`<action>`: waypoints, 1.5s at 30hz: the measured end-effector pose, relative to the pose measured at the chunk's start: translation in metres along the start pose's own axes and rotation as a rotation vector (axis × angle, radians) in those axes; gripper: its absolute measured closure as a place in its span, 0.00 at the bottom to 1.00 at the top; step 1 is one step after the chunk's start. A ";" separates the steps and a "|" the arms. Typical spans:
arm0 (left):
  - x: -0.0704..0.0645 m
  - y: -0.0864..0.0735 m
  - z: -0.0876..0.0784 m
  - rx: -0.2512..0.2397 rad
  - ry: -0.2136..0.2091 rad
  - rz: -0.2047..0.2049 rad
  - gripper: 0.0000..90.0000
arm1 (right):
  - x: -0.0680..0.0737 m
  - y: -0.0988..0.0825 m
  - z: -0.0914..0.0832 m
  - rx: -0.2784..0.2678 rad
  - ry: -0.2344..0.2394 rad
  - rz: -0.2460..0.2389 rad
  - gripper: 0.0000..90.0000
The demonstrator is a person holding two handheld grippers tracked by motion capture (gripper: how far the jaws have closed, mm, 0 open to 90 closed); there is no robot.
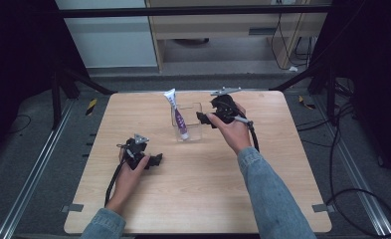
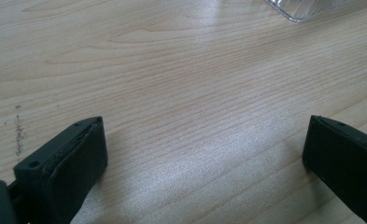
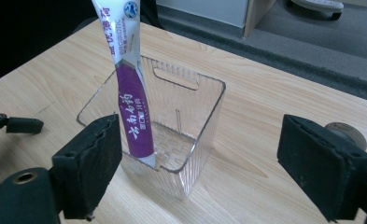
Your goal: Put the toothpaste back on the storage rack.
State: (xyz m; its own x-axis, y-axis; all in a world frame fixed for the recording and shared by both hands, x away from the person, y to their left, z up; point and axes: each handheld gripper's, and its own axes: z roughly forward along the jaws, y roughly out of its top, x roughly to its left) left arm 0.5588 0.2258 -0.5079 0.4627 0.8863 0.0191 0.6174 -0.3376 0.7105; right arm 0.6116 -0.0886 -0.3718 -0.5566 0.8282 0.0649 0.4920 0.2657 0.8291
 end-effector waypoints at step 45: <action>0.000 0.000 0.000 0.000 -0.001 0.001 0.00 | -0.052 -0.085 -0.048 0.060 -0.101 0.030 0.11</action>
State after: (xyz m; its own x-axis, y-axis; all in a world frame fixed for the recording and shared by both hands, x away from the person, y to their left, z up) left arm 0.5584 0.2258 -0.5079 0.4637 0.8858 0.0191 0.6169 -0.3383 0.7106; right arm 0.5664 -0.1779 -0.4185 -0.4726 0.8807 0.0302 0.5484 0.2671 0.7924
